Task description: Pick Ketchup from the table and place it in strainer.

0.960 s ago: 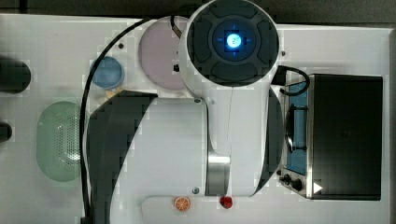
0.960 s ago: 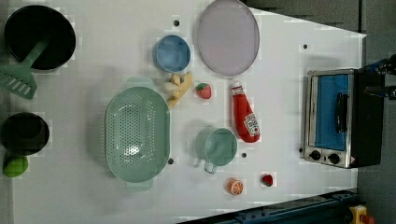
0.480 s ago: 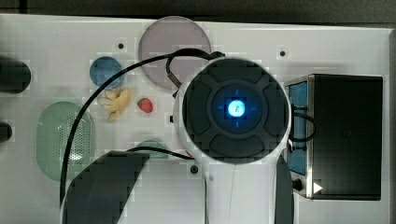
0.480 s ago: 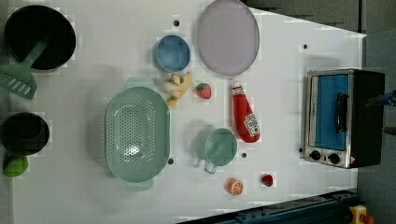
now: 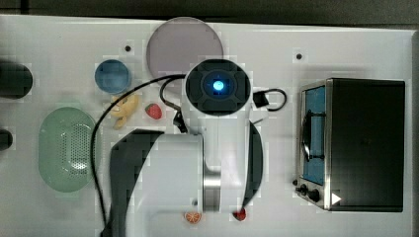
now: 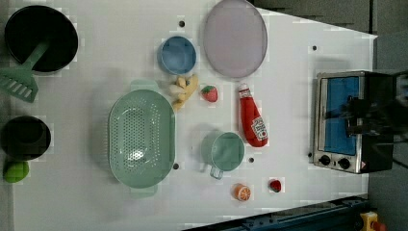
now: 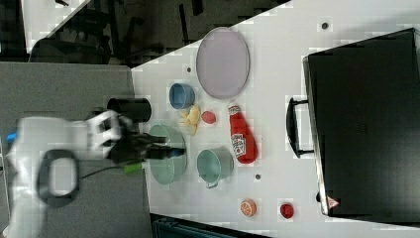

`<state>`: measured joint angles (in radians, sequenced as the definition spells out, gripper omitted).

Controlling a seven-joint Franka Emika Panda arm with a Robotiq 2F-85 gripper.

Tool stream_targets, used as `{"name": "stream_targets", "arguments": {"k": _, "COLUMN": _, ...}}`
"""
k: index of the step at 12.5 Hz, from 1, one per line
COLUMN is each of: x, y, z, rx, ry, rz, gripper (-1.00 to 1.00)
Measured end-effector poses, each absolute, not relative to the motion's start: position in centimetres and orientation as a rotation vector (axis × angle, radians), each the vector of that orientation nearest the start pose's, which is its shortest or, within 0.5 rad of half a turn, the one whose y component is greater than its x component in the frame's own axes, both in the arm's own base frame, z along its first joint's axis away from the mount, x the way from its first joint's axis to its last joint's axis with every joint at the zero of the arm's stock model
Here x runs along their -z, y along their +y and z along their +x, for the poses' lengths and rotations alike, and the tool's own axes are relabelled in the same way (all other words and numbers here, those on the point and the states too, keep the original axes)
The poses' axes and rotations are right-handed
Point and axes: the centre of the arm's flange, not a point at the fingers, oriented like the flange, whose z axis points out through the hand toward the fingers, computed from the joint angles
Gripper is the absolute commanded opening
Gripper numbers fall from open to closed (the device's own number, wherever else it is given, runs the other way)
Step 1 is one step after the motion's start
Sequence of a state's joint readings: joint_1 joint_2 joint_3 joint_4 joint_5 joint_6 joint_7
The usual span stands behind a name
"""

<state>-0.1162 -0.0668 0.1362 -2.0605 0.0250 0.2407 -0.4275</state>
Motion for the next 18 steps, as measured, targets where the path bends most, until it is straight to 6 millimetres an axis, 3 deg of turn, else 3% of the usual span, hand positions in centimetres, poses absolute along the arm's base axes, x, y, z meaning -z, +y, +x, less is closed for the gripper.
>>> {"name": "stream_targets", "arguments": {"k": 3, "x": -35.1, "y": 1.0, "z": 50.9, "rx": -0.329, "ry": 0.125, "rz": -3.108, "gripper": 1.0}}
{"name": "stream_targets", "arguments": {"k": 5, "x": -30.9, "y": 0.9, "z": 50.1, "rx": -0.328, "ry": -0.021, "rz": -3.09, "gripper": 1.0}}
{"name": "stream_targets", "arguments": {"k": 7, "x": -29.0, "y": 0.7, "z": 49.7, "rx": -0.231, "ry": -0.11, "rz": -3.099, "gripper": 1.0}}
{"name": "stream_targets", "arguments": {"k": 9, "x": -28.4, "y": 0.7, "z": 49.7, "rx": -0.109, "ry": -0.13, "rz": -3.106, "gripper": 1.0}}
{"name": "stream_targets", "arguments": {"k": 13, "x": -26.7, "y": 1.1, "z": 49.7, "rx": -0.078, "ry": -0.156, "rz": -3.105, "gripper": 1.0}}
{"name": "stream_targets", "arguments": {"k": 16, "x": -22.1, "y": 1.3, "z": 50.3, "rx": -0.09, "ry": -0.185, "rz": -3.091, "gripper": 1.0}}
{"name": "stream_targets", "arguments": {"k": 18, "x": -18.0, "y": 1.5, "z": 49.4, "rx": -0.172, "ry": -0.18, "rz": -3.073, "gripper": 1.0}}
